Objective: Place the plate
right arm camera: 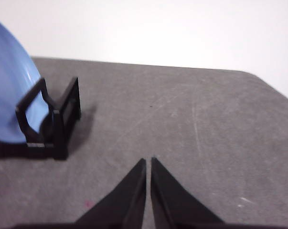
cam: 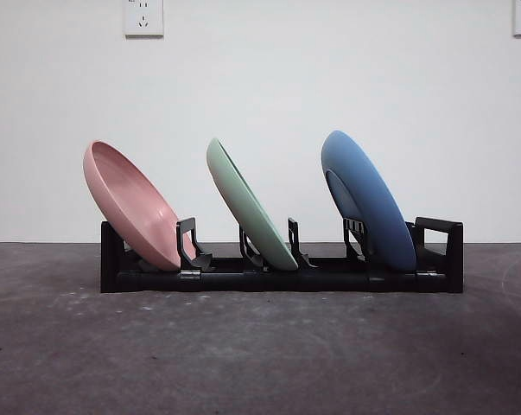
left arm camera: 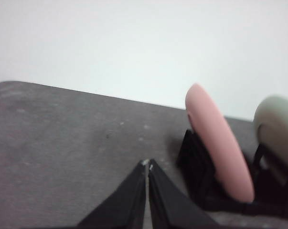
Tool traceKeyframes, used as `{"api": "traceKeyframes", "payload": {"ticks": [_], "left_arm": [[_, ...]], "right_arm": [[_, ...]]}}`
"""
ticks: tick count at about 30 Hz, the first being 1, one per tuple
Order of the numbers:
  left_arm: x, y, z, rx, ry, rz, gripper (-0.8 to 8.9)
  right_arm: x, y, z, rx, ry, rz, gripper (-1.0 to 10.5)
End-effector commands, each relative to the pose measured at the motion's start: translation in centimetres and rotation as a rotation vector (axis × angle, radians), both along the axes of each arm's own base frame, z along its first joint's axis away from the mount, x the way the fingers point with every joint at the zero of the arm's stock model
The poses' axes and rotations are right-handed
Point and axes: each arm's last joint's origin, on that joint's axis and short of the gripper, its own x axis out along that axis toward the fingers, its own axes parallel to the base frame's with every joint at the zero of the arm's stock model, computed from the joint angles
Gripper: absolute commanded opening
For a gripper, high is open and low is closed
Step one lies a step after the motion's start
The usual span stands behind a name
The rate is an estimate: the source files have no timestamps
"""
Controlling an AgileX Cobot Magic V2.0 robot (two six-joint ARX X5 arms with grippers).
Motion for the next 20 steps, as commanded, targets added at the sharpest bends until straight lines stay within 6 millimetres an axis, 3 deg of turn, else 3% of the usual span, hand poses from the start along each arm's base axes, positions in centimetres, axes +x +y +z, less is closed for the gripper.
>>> {"api": "traceKeyframes", "payload": {"ticks": [1,11,15,20], "left_arm": [[0.1,0.0,-0.4,-0.075,0.001,-0.003,0.07],[-0.4,0.0,2.1,-0.120,-0.242,-0.037,0.07],[-0.9,-0.1,3.8,-0.160,-0.280,-0.060,0.07],[-1.9,-0.2,6.6,-0.208,-0.105,-0.065,0.09]], "right_arm": [[0.0,0.0,0.3,0.107,-0.050,-0.004,0.1],[-0.3,0.2,3.3,0.280,-0.318,0.107,0.1],[-1.0,0.3,5.1,0.311,-0.257,0.125,0.1],[-2.0,0.4,8.0,0.301,-0.149,0.124,0.1]]}}
